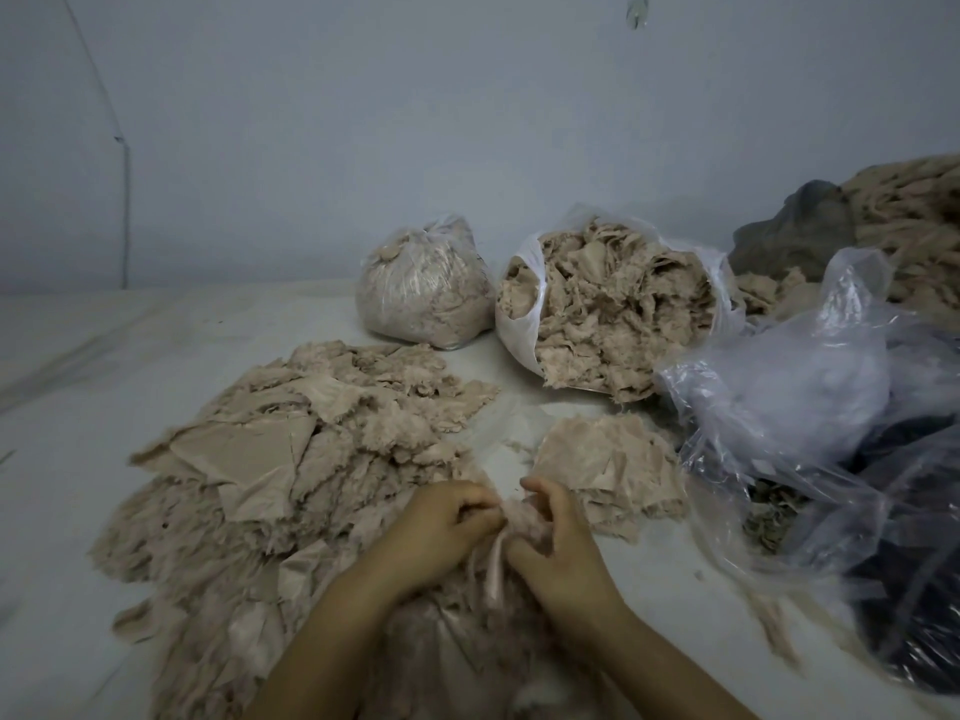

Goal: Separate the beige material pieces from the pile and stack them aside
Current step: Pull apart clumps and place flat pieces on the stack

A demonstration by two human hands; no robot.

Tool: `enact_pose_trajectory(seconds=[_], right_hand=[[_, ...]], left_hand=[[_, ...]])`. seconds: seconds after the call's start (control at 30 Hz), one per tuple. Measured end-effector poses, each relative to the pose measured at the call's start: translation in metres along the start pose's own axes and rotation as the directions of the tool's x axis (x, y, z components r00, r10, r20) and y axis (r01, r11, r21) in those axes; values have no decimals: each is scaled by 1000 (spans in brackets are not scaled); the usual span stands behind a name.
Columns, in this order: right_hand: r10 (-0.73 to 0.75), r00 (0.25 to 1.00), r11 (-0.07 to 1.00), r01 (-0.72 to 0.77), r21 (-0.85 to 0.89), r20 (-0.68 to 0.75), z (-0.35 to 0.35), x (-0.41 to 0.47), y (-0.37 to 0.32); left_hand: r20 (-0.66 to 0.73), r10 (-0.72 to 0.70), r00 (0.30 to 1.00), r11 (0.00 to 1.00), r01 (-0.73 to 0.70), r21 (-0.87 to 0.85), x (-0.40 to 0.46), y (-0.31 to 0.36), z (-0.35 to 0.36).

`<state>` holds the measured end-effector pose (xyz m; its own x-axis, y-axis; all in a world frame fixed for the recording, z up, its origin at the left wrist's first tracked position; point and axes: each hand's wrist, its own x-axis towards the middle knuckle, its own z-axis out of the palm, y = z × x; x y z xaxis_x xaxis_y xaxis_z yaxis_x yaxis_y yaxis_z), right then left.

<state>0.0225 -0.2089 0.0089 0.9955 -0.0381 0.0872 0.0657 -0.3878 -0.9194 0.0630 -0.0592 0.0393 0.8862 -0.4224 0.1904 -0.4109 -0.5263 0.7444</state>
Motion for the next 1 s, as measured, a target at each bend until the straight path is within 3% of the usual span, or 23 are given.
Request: enact_pose_trajectory(seconds=[0.13, 0.33, 0.47, 0.53, 0.6, 0.63, 0.67, 0.73, 0.8, 0.83, 0.87, 0.93, 1.0], right_hand=[[-104, 993, 994, 102, -51, -52, 3, 0, -4], [7, 1000, 992, -8, 126, 7, 5, -3, 0], [-148, 980, 989, 147, -11, -131, 7, -7, 0], [-136, 977, 990, 139, 9, -162, 8, -7, 3], [-7, 989, 972, 41, 231, -147, 7, -6, 5], [62, 990, 915, -6, 403, -125, 6, -4, 6], [125, 990, 821, -63, 568, -71, 4, -3, 6], [165, 980, 580, -188, 792, 112, -2, -2, 3], [142, 964, 434, -266, 861, 226, -5, -3, 0], [151, 962, 440, -272, 856, 228, -5, -4, 0], [180, 964, 511, -262, 819, 196, -4, -5, 0], [240, 967, 731, -238, 639, 85, -2, -8, 3], [259, 965, 838, -243, 488, 37, 2, -12, 6]], left_hand=[[-31, -5, 999, 998, 7, 69, 1, 2, -2], [-225, -41, 974, 999, 37, -22, -3, 0, 1], [-188, -9, 982, 1000, 14, 26, -5, 6, 15], [-334, -182, 925, 975, 127, -180, -6, 5, 17], [-469, -424, 774, 843, 148, -518, -6, 4, 14], [-483, -488, 727, 788, 129, -603, -7, 2, 13], [-462, -499, 733, 772, 134, -621, -9, 1, 15], [-322, -443, 837, 754, 154, -638, -13, 2, 27], [-158, -412, 897, 709, 207, -674, -18, 6, 43], [-137, -435, 890, 681, 225, -697, -18, 7, 49], [-155, -474, 867, 649, 224, -727, -18, 8, 52], [-208, -552, 808, 582, 195, -789, -17, 8, 56], [-243, -579, 778, 609, 215, -763, -17, 8, 59]])
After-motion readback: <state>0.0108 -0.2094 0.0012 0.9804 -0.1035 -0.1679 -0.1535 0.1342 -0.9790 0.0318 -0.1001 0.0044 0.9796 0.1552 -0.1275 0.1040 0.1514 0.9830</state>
